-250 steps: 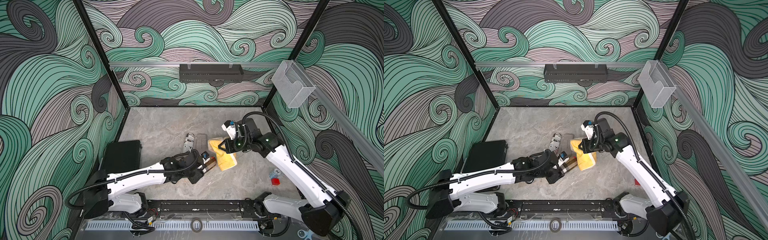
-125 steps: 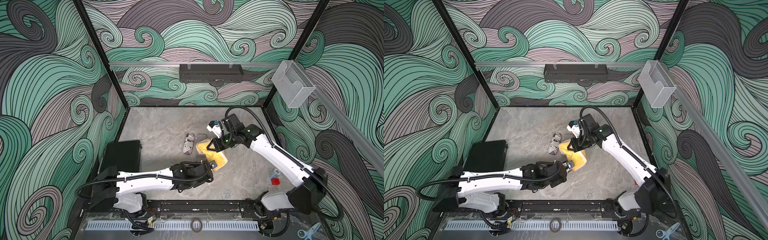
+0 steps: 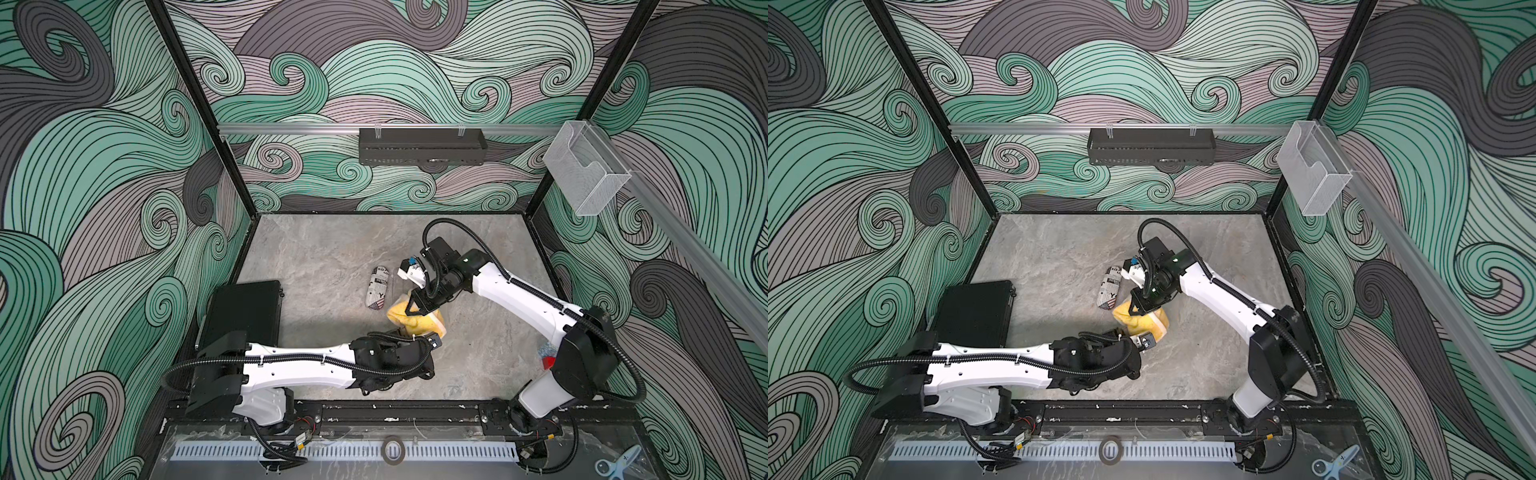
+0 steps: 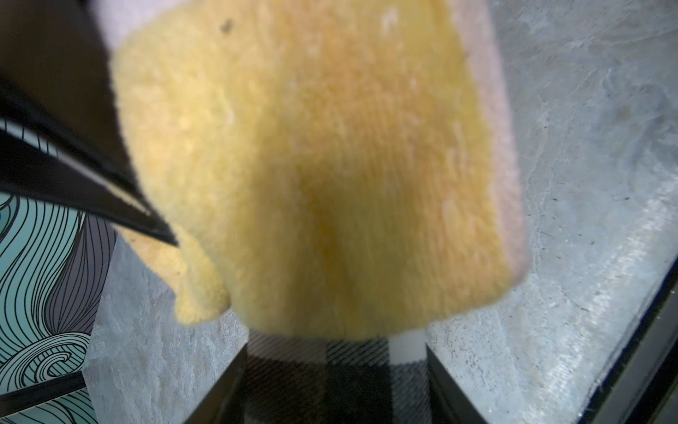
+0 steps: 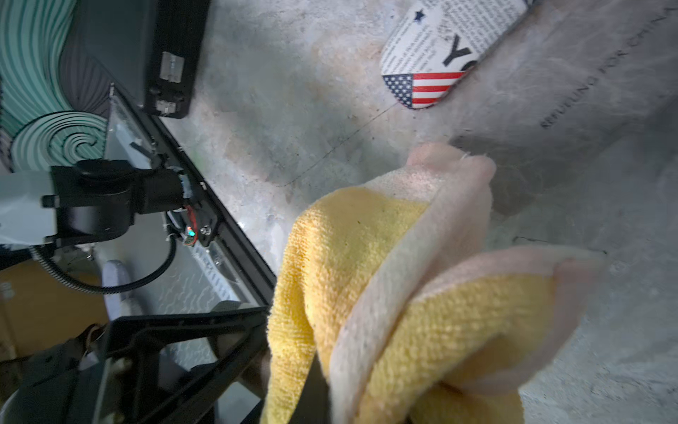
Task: Wipe the eyeglass case
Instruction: Wipe the dirt from the eyeglass case.
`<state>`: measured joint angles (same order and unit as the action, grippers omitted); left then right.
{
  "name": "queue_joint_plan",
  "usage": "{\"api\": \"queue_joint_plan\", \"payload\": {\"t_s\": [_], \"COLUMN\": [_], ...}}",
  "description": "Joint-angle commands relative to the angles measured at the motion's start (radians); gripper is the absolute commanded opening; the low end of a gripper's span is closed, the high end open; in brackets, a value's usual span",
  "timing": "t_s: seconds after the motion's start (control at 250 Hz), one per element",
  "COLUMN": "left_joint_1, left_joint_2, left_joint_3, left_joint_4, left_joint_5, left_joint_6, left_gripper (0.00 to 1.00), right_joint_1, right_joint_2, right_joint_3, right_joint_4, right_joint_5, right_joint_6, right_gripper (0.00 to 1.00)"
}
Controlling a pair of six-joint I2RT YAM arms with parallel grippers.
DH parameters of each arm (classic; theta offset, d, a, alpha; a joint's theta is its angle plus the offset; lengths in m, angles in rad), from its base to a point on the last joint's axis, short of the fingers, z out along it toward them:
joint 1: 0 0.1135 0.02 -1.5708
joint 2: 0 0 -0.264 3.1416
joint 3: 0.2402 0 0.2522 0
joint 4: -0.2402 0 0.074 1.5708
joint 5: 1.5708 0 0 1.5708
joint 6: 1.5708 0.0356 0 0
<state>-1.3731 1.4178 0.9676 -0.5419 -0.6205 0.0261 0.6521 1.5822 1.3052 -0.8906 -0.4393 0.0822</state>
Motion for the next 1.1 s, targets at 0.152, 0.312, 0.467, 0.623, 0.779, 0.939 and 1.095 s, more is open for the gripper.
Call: {"api": "queue_joint_plan", "payload": {"t_s": [0.152, 0.312, 0.467, 0.623, 0.779, 0.939, 1.095], "left_joint_1": [-0.009, -0.011, -0.016, -0.019, -0.02, -0.024, -0.026], "left_joint_2": [-0.023, -0.02, -0.023, -0.038, -0.044, -0.041, -0.03], "left_joint_3": [0.035, 0.038, 0.042, 0.036, 0.023, 0.023, 0.034], "left_joint_4": [0.004, 0.01, 0.003, -0.006, -0.02, -0.027, -0.014], "left_joint_5": [-0.104, -0.116, -0.13, -0.143, -0.16, -0.17, -0.177], "left_joint_6": [-0.025, -0.026, -0.025, -0.034, -0.047, -0.054, -0.051], "left_gripper": [0.47, 0.47, 0.47, 0.46, 0.46, 0.46, 0.46], "right_joint_1": [-0.013, 0.042, 0.085, 0.062, -0.009, -0.027, 0.062], "right_joint_2": [-0.043, -0.041, -0.011, -0.031, -0.08, -0.095, -0.06], "right_joint_3": [-0.022, 0.009, 0.009, -0.042, -0.112, -0.089, -0.032], "right_joint_4": [-0.065, 0.027, 0.051, 0.003, -0.031, -0.035, 0.022], "right_joint_5": [0.145, -0.143, -0.29, -0.07, 0.099, -0.016, -0.186], "right_joint_6": [0.036, 0.014, 0.005, 0.03, 0.039, 0.026, 0.016], "right_gripper": [0.0, 0.0, 0.0, 0.0, 0.0, 0.0, 0.0]}}
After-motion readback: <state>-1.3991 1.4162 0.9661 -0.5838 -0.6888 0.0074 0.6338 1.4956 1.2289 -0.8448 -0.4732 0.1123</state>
